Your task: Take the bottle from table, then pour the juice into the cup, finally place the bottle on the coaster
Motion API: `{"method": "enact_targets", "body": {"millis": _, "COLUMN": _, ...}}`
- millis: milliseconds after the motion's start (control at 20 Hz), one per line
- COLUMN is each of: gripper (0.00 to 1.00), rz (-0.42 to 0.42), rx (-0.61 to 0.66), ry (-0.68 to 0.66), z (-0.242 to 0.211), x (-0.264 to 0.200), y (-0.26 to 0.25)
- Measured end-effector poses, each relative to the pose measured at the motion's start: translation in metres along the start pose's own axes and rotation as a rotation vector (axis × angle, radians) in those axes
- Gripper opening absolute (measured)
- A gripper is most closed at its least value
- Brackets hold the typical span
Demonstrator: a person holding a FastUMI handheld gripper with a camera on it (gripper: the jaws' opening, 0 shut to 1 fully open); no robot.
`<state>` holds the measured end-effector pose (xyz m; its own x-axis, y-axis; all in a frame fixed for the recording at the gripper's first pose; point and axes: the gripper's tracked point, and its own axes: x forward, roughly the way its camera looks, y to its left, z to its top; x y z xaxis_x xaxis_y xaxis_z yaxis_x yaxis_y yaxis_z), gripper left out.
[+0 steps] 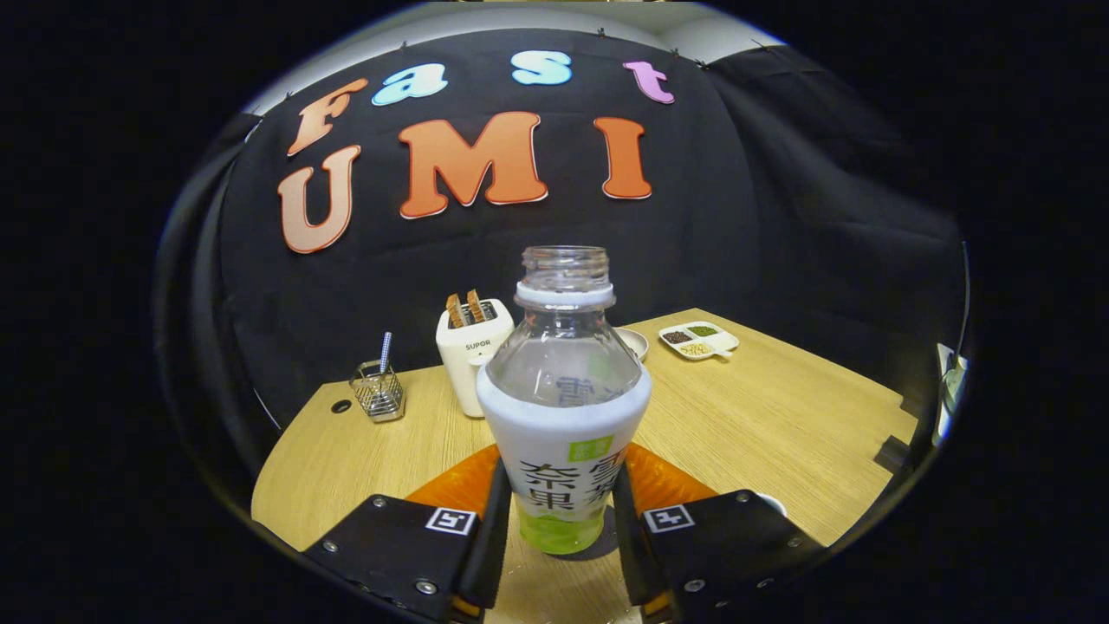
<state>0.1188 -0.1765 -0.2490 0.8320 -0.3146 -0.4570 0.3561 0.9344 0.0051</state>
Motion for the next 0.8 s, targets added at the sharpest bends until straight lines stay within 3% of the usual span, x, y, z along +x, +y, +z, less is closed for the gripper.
{"method": "enact_targets", "body": {"millis": 300, "gripper": 0.58, "rz": -0.063, "rx": -0.168, "ry": 0.080, "z": -0.042, "x": 0.032, "y": -0.003}}
{"method": "enact_targets", "body": {"millis": 500, "gripper": 0.60, "rz": -0.054, "rx": -0.140, "ry": 0.090, "z": -0.052, "x": 0.036, "y": 0.000}}
{"method": "enact_targets", "body": {"millis": 800, "gripper": 0.70, "rz": -0.036, "rx": -0.036, "ry": 0.082, "z": -0.060, "x": 0.030, "y": -0.002}}
